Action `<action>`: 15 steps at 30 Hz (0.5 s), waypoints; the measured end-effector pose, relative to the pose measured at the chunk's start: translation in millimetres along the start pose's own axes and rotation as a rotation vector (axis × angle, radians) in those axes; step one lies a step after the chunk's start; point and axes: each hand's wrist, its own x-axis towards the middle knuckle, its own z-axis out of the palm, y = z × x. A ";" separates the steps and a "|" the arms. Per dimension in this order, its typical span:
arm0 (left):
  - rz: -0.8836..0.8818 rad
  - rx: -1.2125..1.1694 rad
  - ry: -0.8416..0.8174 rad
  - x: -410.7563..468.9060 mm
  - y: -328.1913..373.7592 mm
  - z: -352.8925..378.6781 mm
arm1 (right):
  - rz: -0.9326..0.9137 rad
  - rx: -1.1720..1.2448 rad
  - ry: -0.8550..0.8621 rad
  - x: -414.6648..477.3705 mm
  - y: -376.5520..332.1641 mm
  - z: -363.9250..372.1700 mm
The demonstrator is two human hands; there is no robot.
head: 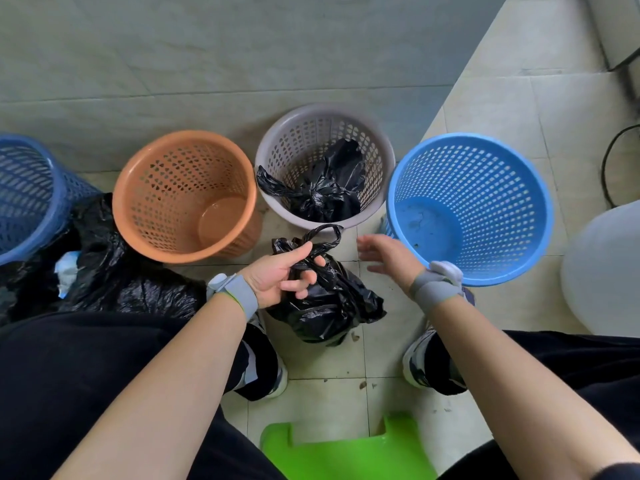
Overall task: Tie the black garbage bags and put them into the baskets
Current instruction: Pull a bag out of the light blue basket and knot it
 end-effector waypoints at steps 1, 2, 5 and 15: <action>0.002 0.025 0.012 0.3 0.3 0.1 | -0.019 0.089 0.050 0.3 -10.6 -0.9; 0.003 0.047 0.022 0.4 0.1 0.5 | -0.047 0.133 0.074 0.7 -20.5 -1.4; -0.012 0.079 0.032 0.7 -2.1 1.9 | -0.148 -0.058 0.039 -1.0 -42.3 3.6; 0.091 -0.128 0.133 9.1 -4.4 -7.3 | -0.164 -0.182 -0.120 -5.8 -23.7 3.7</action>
